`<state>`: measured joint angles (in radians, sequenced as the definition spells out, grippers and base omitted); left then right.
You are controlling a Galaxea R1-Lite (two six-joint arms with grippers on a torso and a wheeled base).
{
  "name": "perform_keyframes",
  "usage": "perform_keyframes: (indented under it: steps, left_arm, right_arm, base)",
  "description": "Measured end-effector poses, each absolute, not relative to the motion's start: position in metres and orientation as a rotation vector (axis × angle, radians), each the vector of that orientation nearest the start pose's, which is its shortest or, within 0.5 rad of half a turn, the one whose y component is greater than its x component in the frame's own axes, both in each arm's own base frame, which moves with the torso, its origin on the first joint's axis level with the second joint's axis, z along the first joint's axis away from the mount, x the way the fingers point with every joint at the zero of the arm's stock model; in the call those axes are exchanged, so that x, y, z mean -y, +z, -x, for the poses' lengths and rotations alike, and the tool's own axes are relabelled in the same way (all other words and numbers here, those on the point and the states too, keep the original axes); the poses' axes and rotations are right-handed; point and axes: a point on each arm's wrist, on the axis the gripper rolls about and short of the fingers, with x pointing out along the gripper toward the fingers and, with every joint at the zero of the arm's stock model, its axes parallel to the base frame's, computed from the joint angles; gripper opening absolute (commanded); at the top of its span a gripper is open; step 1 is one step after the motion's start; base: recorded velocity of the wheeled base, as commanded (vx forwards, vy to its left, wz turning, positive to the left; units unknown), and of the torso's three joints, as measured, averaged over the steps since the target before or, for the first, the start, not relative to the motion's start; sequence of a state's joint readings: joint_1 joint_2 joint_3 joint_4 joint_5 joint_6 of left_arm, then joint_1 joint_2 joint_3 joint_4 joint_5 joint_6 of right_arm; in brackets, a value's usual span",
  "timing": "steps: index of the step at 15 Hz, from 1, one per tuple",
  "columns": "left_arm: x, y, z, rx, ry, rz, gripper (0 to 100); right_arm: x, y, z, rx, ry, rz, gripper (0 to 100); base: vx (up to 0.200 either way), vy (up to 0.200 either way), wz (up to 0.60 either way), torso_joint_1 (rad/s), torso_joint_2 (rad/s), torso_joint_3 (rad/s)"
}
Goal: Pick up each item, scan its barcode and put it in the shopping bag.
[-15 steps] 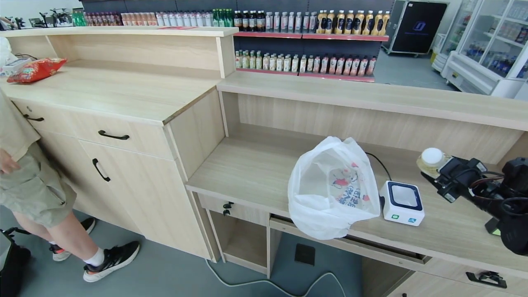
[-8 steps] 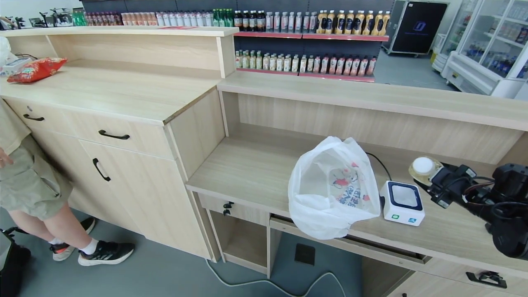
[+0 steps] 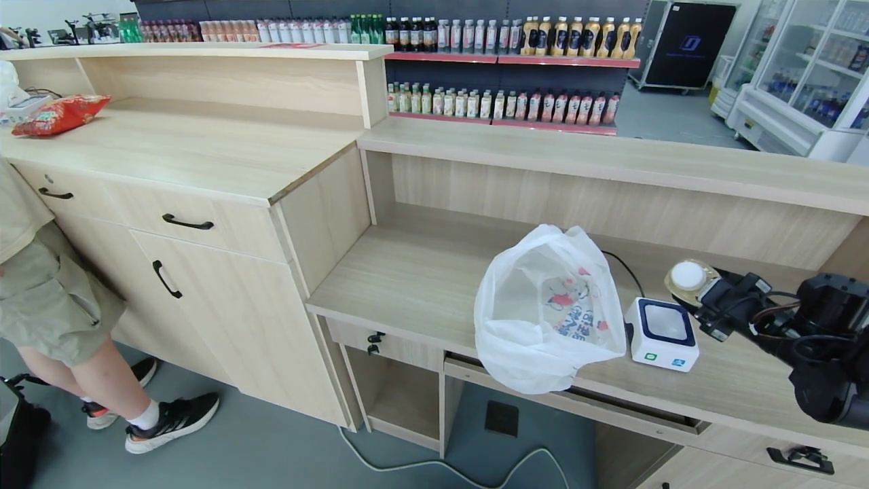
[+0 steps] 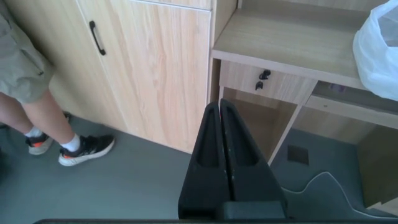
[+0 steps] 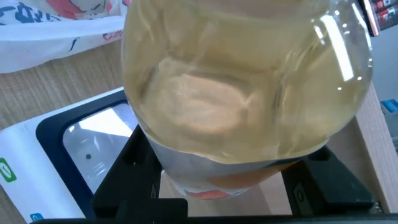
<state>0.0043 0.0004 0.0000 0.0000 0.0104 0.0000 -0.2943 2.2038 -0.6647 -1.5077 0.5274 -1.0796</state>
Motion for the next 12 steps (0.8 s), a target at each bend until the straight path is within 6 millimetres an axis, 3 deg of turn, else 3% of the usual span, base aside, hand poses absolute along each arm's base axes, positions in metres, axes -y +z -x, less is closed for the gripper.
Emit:
perform_keyframes:
  steps: [12]
  left_arm:
    - [0.000, 0.075, 0.023, 0.000, 0.014, 0.000, 0]
  right_arm:
    - [0.083, 0.051, -0.367, 0.149, 0.284, 0.982, 0]
  base:
    - [0.000, 0.000, 0.00, 0.000, 0.00, 0.000]
